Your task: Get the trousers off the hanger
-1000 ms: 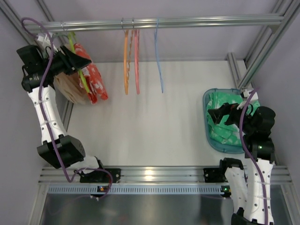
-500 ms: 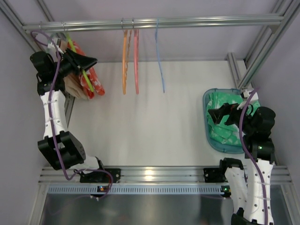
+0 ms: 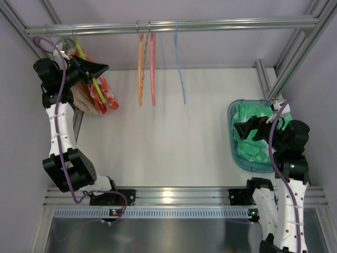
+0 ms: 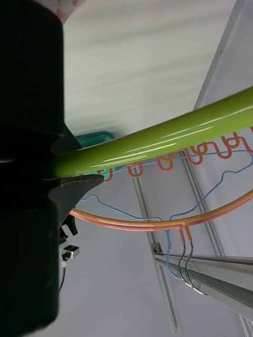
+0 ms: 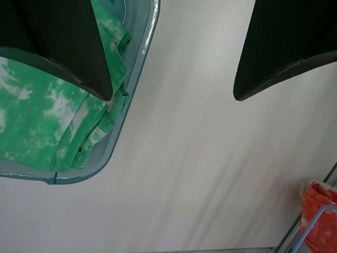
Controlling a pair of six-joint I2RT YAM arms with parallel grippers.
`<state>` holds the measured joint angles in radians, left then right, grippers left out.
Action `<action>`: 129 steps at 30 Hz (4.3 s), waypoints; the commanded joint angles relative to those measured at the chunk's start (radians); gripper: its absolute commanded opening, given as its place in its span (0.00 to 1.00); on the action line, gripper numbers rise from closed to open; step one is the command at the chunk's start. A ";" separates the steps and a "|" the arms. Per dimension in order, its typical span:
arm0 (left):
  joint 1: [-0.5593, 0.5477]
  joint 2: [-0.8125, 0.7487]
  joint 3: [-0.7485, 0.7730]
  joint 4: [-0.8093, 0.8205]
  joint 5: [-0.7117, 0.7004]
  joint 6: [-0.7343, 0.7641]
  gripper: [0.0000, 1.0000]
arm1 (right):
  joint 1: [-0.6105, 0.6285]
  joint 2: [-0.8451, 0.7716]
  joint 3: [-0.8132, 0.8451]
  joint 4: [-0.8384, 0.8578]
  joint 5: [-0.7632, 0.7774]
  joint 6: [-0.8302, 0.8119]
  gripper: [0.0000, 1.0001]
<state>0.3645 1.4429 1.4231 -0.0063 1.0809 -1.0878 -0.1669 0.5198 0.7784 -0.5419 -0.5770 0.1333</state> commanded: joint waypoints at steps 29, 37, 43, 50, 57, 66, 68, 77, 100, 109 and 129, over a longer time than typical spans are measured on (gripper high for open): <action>-0.183 -0.144 0.060 0.505 -0.012 0.193 0.00 | -0.006 -0.003 -0.016 0.045 -0.011 -0.003 0.99; -0.185 -0.150 -0.026 0.505 0.056 0.601 0.00 | -0.005 0.002 -0.005 0.037 -0.007 -0.012 0.99; -0.185 -0.125 -0.036 0.505 0.129 0.784 0.00 | -0.006 -0.007 -0.007 0.028 -0.003 -0.015 0.99; -0.183 -0.125 -0.066 0.505 0.177 0.937 0.00 | -0.006 -0.006 -0.008 0.028 -0.003 -0.014 0.99; -0.211 -0.163 -0.075 0.503 0.249 0.873 0.00 | -0.005 -0.004 -0.008 0.031 0.000 -0.017 0.99; -0.279 -0.188 -0.049 0.505 0.255 0.920 0.00 | -0.006 0.011 -0.008 0.046 -0.009 0.002 0.99; -0.280 -0.174 -0.012 0.505 0.258 0.928 0.00 | -0.006 0.014 -0.001 0.045 -0.007 -0.001 0.99; -0.320 -0.179 0.034 0.505 0.266 0.948 0.00 | -0.005 0.005 -0.004 0.040 -0.004 0.002 0.99; -0.329 -0.234 -0.047 0.350 -0.170 0.557 0.34 | -0.006 0.019 0.019 0.034 -0.004 -0.014 0.99; -0.300 -0.242 -0.043 0.267 -0.231 0.408 0.69 | -0.005 0.000 0.009 0.030 0.000 -0.012 0.99; -0.260 -0.266 -0.102 0.117 -0.332 0.367 0.98 | -0.006 -0.007 0.005 0.017 0.008 -0.023 0.99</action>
<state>0.1101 1.2324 1.3106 0.0963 0.7673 -0.7166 -0.1669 0.5251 0.7601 -0.5209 -0.5732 0.1303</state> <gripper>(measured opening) 0.983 0.993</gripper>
